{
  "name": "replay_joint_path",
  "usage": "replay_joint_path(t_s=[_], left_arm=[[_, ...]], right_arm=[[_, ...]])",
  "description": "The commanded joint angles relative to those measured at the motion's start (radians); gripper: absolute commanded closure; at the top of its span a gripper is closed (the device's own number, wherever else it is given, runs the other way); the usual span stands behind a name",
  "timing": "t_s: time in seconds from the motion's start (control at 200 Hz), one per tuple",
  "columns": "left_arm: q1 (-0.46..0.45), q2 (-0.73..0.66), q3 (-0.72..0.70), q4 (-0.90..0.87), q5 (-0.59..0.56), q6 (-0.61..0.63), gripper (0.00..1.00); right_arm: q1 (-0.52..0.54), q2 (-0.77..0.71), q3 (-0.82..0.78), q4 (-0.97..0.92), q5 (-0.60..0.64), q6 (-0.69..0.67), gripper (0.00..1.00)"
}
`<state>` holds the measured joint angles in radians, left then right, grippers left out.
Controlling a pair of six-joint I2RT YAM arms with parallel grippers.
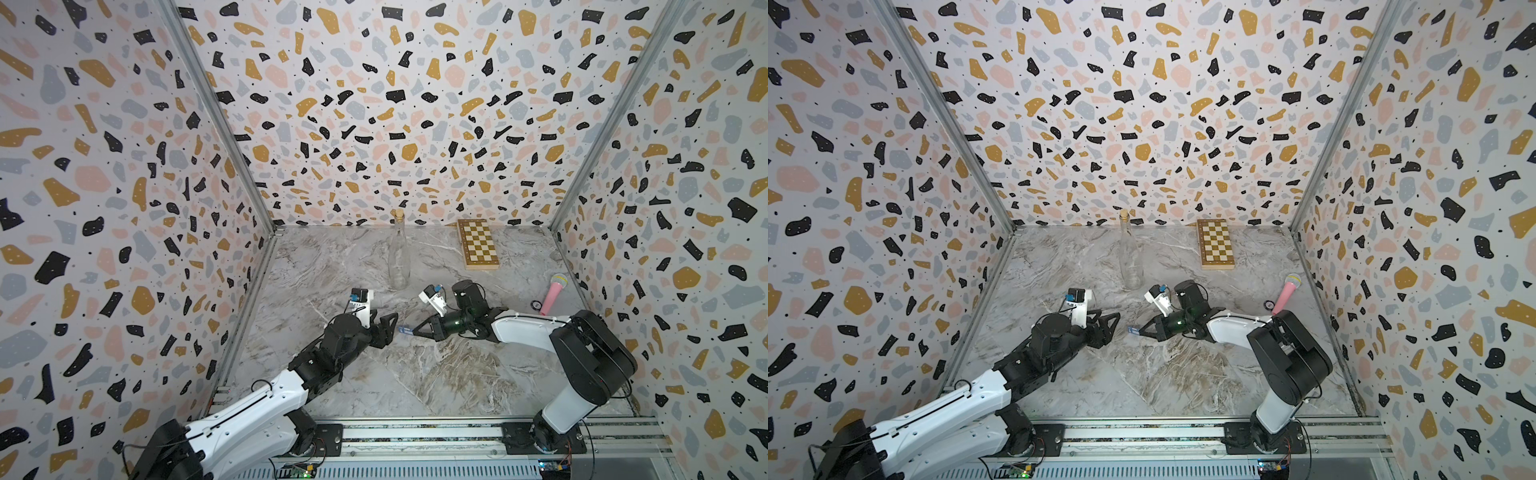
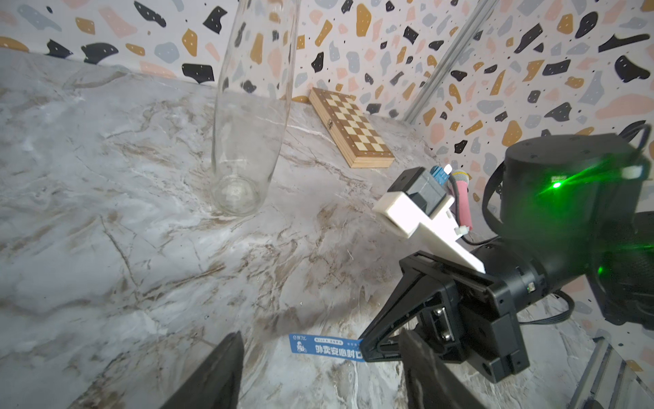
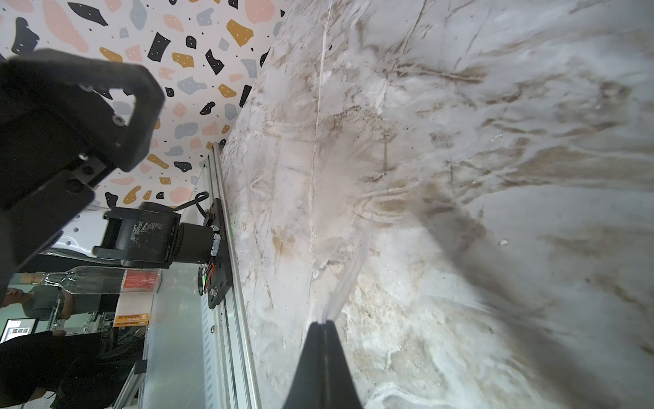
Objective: Remove the label from the bottle
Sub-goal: Place the label at the center of the board.
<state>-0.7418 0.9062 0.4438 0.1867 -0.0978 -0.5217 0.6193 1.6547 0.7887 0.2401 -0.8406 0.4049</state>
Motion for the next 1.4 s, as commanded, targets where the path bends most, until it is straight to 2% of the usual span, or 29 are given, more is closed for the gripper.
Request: replay_joint_path(t_s=[0.0, 0.21, 0.405, 0.701, 1.021, 1.392], left_arm=[[-0.004, 0.008, -0.017, 0.038, 0.027, -0.035, 0.32], [-0.004, 0.045, -0.033, 0.053, 0.072, -0.053, 0.34], [-0.024, 0.151, -0.056, 0.147, 0.13, -0.101, 0.4], [-0.039, 0.285, -0.069, 0.251, 0.172, -0.101, 0.48], [-0.038, 0.405, -0.066, 0.336, 0.215, -0.11, 0.48], [-0.038, 0.465, -0.074, 0.378, 0.246, -0.115, 0.49]], right_arm=[[0.003, 0.002, 0.029, -0.03, -0.003, 0.009, 0.98], [0.004, 0.036, 0.029, -0.059, -0.032, 0.009, 0.97], [0.002, 0.061, 0.026, -0.048, -0.035, 0.007, 0.97], [-0.009, 0.079, 0.023, -0.061, -0.031, 0.002, 0.97], [-0.016, 0.082, 0.024, -0.079, -0.024, -0.008, 0.97], [-0.024, 0.111, 0.027, -0.094, -0.013, -0.017, 0.97]])
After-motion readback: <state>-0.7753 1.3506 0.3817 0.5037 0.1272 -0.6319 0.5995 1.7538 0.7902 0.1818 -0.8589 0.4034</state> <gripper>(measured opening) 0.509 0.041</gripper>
